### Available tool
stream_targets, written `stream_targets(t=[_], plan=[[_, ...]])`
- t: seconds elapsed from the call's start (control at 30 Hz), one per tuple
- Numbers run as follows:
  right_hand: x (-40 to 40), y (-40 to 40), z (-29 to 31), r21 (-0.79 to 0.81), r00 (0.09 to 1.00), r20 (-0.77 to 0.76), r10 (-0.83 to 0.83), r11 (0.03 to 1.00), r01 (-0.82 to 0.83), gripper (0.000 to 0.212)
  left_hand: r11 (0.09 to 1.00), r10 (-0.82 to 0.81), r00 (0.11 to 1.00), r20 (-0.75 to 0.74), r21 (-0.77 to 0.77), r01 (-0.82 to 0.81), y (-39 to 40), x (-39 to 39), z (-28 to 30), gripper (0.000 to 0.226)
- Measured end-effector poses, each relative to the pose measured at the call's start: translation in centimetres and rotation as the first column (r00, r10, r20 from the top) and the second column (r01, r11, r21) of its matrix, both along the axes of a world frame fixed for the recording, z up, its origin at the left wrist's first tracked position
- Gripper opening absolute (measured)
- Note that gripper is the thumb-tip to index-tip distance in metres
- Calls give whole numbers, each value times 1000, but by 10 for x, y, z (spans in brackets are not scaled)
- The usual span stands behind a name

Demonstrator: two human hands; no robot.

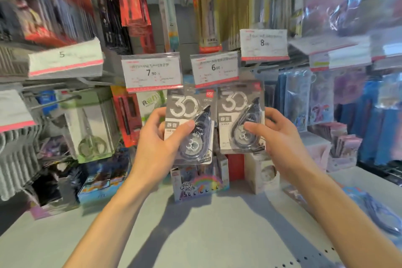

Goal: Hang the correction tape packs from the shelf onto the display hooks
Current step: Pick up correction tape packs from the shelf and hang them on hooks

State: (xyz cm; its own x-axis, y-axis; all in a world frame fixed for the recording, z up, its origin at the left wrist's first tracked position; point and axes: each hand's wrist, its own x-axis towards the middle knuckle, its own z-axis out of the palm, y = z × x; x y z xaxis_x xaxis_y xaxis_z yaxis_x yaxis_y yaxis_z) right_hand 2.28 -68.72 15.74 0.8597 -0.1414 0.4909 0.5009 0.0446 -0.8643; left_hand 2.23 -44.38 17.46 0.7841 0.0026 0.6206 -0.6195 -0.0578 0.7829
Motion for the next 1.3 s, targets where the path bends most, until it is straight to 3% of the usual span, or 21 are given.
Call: stream_targets(t=[0.3,0.43,0.73,0.87,0.93,1.07,1.23,1.3], plan=[[-13,-5,12,84,989,132,63,994,-74,47,999,-9,999,50,-35,11,7,-20,14,43],[-15,-10,15,69,978,187,88,992,-103,42,998,-12,994,104,-56,18,5,-24,23,40],[8,-10,5,-139,992,120,46,990,-29,37,995,-34,986,164,-84,48,-2,-25,32,46],[24,1,17,-193,987,129,96,979,-70,37,998,-8,985,174,-59,19,1,-25,31,34],[31,5,22,-208,986,120,116,974,-89,34,999,4,984,178,-45,4,3,-24,31,29],[42,14,29,-205,988,122,94,976,-67,50,1000,18,983,182,-25,-14,3,-24,32,30],[57,18,32,-209,994,92,63,977,-42,25,999,21,983,181,-48,-12,4,-25,33,35],[61,20,31,-209,996,85,40,978,-22,38,999,18,984,177,-47,-10,5,-25,33,35]])
